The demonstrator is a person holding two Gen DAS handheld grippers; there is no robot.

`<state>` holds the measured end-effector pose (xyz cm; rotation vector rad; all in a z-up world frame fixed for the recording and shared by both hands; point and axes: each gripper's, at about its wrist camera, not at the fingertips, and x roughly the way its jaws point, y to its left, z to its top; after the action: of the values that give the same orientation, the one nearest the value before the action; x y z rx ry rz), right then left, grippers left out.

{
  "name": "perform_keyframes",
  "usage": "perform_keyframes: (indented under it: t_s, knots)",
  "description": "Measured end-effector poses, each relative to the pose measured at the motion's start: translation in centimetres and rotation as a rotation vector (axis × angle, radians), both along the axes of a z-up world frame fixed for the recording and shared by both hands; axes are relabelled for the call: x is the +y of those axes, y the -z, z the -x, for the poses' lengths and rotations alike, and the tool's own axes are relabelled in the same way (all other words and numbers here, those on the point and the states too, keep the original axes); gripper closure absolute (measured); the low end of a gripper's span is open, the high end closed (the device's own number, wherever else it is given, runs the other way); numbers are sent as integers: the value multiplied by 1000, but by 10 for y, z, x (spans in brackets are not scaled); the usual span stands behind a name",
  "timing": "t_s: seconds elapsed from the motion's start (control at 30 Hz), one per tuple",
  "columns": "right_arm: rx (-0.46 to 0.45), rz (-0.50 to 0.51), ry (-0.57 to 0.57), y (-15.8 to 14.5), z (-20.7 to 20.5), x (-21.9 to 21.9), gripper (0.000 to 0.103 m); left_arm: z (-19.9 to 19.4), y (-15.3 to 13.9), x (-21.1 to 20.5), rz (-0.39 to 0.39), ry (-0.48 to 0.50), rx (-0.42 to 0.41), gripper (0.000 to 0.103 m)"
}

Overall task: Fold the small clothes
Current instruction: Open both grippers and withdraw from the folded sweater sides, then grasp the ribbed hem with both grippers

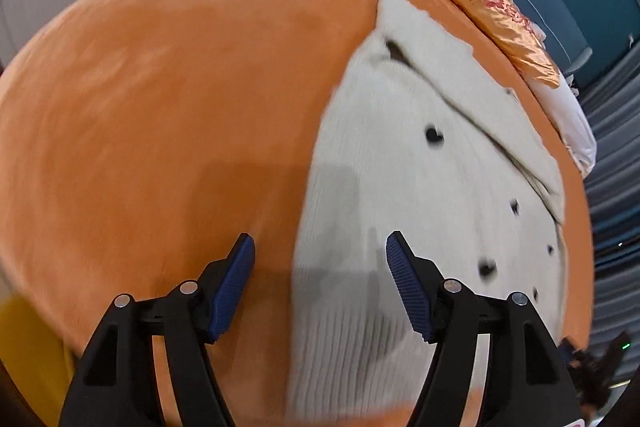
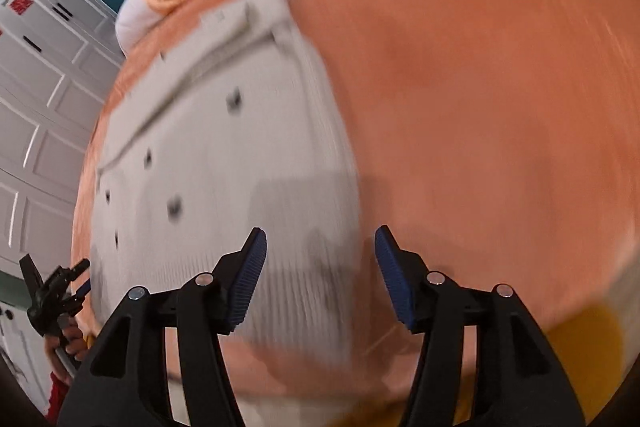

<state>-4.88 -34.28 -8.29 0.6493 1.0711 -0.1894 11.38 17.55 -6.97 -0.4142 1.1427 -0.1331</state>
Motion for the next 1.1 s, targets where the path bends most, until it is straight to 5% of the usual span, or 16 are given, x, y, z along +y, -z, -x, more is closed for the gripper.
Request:
perform_keyframes:
  t_s: [0.17,0.6,0.73,0.83,0.93,1.1]
  knots:
    - [8,-114,18,18,29,16,46,30,1,-9,47,30,45,37]
    - [-50,-94,20,18,24,34,45,31,6,-26,34,62,40,37]
    - [-66,-83,27,17,22,39,55,29,5,-24,50,56,48,59]
    - [-70,-66,20,18,20,43,70,27,8,-14,85,38,66,96]
    - [-84,-63,20,16,20,44,97,29,8,-6,140,21,78,97]
    - [-144,-49,31,-8,29,44,99,41,-23,-9,90,58,6,98]
